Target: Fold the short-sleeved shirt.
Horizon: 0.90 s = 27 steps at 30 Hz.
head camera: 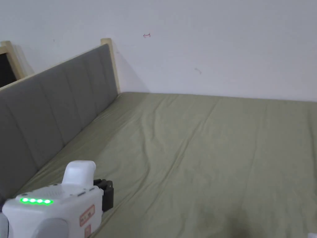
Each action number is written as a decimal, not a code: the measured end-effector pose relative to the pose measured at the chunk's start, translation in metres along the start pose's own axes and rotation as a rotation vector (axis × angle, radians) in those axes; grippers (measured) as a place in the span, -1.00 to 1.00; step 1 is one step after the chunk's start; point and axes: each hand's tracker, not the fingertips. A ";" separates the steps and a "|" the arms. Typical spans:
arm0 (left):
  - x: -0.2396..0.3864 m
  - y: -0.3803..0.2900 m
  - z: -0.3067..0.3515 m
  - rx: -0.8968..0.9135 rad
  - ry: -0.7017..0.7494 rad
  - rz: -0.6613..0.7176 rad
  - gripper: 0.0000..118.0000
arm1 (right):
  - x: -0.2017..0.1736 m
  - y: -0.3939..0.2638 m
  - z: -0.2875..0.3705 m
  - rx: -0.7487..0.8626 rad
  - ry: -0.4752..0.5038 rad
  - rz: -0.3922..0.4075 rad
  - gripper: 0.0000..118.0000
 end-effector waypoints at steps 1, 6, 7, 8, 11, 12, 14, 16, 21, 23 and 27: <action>0.010 -0.002 0.007 0.038 0.000 0.016 -1.00 | 0.001 0.002 0.008 0.037 -0.002 -0.003 -1.00; 0.068 -0.005 0.028 0.153 -0.045 -0.015 -1.00 | 0.009 0.009 0.037 0.205 -0.042 0.036 -1.00; 0.077 -0.006 0.031 0.161 -0.047 -0.005 -1.00 | 0.011 0.011 0.015 0.259 -0.070 0.037 -1.00; 0.086 -0.007 0.034 0.184 -0.049 -0.005 -1.00 | 0.012 0.011 0.025 0.296 -0.102 0.060 -1.00; 0.115 -0.009 0.047 0.277 -0.036 -0.029 -1.00 | 0.012 0.014 0.029 0.440 -0.189 0.105 -1.00; 0.121 -0.009 0.050 0.300 -0.039 -0.057 -1.00 | -0.028 0.016 0.089 0.489 -0.216 0.116 -1.00; 0.141 -0.008 0.060 0.345 -0.004 -0.098 -1.00 | -0.063 0.019 0.138 0.574 -0.286 0.165 -1.00; 0.150 -0.007 0.067 0.381 -0.011 -0.109 -1.00 | -0.040 0.024 0.118 0.625 -0.319 0.190 -1.00; 0.172 -0.005 0.076 0.450 0.022 -0.150 -1.00 | -0.019 0.036 0.115 0.680 -0.292 0.151 -1.00; 0.179 -0.005 0.078 0.468 0.029 -0.160 -1.00 | -0.014 0.041 0.114 0.678 -0.287 0.147 -1.00; 0.187 -0.006 0.080 0.493 0.048 -0.182 -1.00 | -0.012 0.037 0.110 0.688 -0.307 0.148 -1.00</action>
